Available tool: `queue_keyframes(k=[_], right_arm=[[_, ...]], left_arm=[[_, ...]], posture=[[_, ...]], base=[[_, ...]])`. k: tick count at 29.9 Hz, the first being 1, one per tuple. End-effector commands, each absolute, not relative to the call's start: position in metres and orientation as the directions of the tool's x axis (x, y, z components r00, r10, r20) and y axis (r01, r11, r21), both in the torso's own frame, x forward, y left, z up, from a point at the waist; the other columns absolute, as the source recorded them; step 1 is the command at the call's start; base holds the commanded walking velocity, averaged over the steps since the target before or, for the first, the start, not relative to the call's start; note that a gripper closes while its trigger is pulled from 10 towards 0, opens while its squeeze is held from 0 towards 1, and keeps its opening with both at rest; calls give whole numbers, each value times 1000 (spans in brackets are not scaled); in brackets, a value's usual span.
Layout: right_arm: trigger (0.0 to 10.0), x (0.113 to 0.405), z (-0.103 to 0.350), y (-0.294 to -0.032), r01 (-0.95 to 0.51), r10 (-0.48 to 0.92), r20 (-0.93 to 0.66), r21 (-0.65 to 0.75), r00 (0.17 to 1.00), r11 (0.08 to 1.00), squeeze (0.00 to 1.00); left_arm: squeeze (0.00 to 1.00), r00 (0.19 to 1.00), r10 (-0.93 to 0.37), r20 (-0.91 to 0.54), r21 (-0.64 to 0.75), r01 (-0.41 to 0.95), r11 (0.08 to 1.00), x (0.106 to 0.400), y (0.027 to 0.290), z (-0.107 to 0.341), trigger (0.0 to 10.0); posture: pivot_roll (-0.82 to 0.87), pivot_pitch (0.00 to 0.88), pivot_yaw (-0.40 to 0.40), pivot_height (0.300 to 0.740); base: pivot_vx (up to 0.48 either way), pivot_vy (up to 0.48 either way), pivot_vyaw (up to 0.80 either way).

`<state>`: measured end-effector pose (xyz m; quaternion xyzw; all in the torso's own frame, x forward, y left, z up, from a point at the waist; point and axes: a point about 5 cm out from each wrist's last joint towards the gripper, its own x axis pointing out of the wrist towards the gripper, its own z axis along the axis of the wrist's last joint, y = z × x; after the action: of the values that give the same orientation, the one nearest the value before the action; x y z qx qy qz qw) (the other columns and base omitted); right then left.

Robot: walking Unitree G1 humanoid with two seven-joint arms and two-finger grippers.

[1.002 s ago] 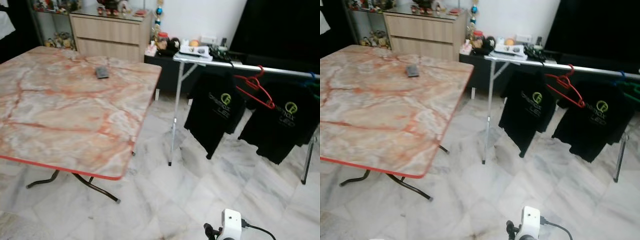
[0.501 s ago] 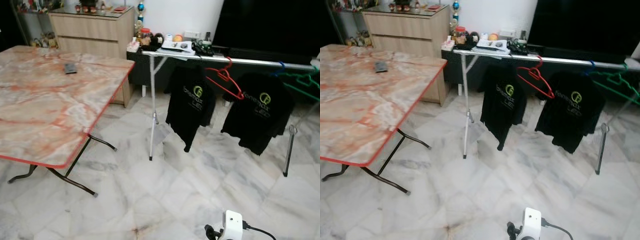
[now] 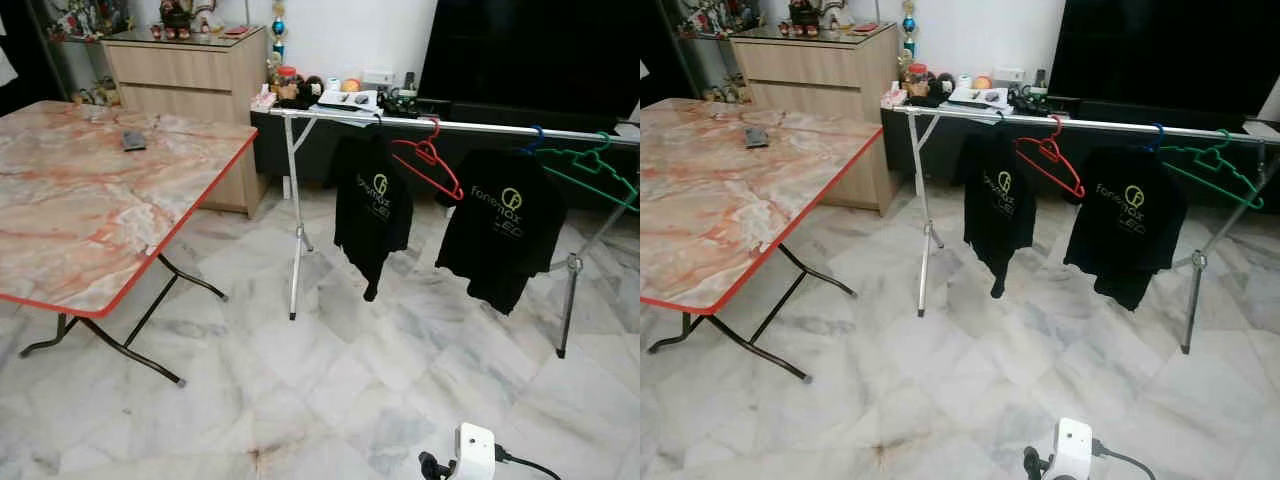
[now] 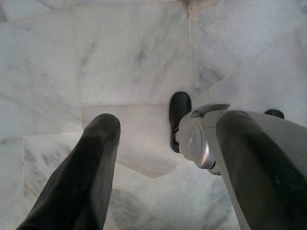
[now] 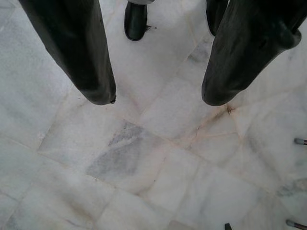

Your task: Hang hanger

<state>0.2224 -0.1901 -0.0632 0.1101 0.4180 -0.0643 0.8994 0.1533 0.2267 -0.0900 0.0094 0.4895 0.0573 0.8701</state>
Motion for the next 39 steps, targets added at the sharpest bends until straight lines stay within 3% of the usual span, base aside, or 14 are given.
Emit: queue_keyframes(k=[1,18,39], right_arm=[[10000,223,-63,-191,213,-25,-763,148,645,966,0],[10000,224,-62,-190,202,-14,-763,153,646,967,0],[10000,225,-62,-191,198,-11,-757,158,654,967,0]], left_arm=[[0,508,113,-854,71,-102,992,152,231,-90,10000],[0,501,90,-861,51,-91,995,151,214,-94,10000],[0,516,83,-853,39,-96,995,163,210,-90,10000]], posture=[[179,9,-42,740],[181,16,-45,740],[179,25,-47,740]], base=[[0,0,0],[0,0,0],[278,0,0]])
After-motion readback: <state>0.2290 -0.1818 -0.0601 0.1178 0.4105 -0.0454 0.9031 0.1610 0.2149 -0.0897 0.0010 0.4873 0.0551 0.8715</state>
